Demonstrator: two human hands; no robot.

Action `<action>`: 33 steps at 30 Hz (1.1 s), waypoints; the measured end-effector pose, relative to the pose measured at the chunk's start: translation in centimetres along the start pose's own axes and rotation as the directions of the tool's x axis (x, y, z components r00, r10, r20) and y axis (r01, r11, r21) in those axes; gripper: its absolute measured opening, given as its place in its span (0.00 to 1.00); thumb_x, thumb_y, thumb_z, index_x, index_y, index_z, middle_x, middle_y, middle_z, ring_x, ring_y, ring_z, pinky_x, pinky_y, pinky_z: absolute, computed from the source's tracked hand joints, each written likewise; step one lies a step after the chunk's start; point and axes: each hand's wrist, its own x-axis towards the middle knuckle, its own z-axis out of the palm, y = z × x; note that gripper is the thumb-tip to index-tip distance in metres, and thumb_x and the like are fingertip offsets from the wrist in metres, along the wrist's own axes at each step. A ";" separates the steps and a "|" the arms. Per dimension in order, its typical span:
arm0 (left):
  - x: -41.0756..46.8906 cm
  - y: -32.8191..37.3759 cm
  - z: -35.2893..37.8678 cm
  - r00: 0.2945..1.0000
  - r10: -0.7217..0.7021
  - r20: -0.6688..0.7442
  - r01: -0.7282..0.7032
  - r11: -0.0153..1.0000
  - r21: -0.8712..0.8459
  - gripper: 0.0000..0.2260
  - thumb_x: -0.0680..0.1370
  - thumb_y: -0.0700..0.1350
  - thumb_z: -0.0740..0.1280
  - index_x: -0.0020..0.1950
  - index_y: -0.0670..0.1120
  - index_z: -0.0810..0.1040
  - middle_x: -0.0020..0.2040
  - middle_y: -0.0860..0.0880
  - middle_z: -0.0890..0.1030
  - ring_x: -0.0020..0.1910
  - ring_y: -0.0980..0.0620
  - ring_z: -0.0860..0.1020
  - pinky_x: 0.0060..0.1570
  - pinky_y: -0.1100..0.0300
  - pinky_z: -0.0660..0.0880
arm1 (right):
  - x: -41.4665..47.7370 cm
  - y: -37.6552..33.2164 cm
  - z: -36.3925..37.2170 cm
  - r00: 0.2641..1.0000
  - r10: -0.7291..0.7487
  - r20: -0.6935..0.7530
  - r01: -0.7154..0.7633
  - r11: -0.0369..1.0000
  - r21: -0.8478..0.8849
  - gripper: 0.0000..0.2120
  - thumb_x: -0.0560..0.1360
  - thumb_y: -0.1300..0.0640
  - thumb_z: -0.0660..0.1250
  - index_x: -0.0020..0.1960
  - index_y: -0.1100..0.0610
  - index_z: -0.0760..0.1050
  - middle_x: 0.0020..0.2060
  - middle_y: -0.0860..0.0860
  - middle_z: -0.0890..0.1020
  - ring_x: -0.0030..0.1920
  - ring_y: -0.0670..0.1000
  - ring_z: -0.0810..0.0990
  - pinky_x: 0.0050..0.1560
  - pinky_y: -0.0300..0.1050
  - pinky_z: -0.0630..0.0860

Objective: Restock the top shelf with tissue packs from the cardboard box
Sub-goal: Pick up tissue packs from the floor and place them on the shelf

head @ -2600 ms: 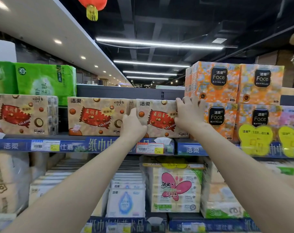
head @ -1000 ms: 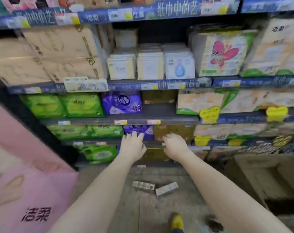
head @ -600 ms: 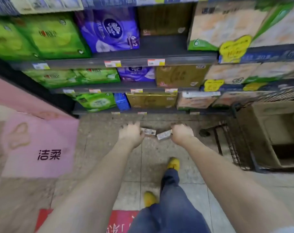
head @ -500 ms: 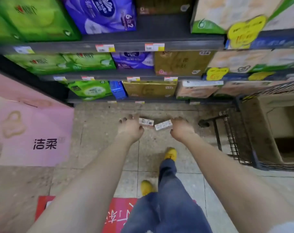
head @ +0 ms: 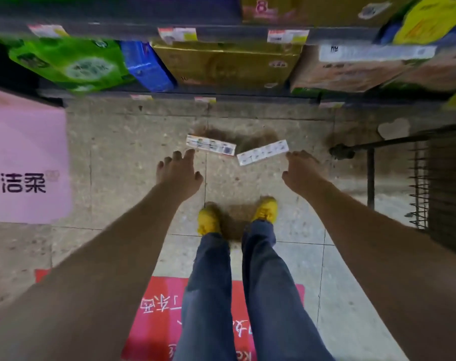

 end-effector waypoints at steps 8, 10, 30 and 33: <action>14.7 -3.2 11.1 0.999 -0.046 -0.008 0.046 0.999 0.006 0.32 0.80 0.54 0.68 0.81 0.47 0.60 0.71 0.37 0.71 0.65 0.34 0.74 0.62 0.42 0.74 | 13.9 1.6 10.8 0.996 0.080 -0.031 -0.074 0.987 0.145 0.38 0.77 0.56 0.71 0.82 0.51 0.57 0.76 0.53 0.71 0.73 0.57 0.71 0.68 0.54 0.72; 18.2 -3.5 13.7 0.998 -0.052 -0.033 0.052 0.999 -0.014 0.36 0.79 0.53 0.71 0.82 0.49 0.57 0.73 0.37 0.69 0.67 0.33 0.74 0.62 0.40 0.74 | 16.7 2.7 13.4 0.992 0.120 -0.033 -0.111 0.973 0.202 0.44 0.76 0.58 0.73 0.83 0.49 0.50 0.78 0.53 0.66 0.74 0.58 0.71 0.67 0.55 0.74; 32.3 -7.6 18.4 0.998 -0.050 -0.032 0.030 0.893 -0.449 0.28 0.71 0.49 0.81 0.67 0.50 0.75 0.59 0.47 0.78 0.55 0.42 0.78 0.48 0.51 0.77 | 28.1 8.8 19.1 0.987 0.161 -0.026 -0.103 0.741 0.664 0.28 0.66 0.53 0.83 0.61 0.53 0.73 0.49 0.49 0.78 0.46 0.50 0.79 0.34 0.36 0.72; 32.9 -7.6 18.6 0.991 -0.132 0.021 0.111 0.722 -0.683 0.26 0.73 0.44 0.80 0.67 0.49 0.74 0.57 0.48 0.76 0.50 0.49 0.77 0.40 0.62 0.72 | 28.3 9.0 19.7 0.978 0.196 0.068 -0.177 0.617 0.766 0.35 0.65 0.54 0.85 0.66 0.56 0.71 0.53 0.52 0.81 0.46 0.51 0.83 0.38 0.39 0.77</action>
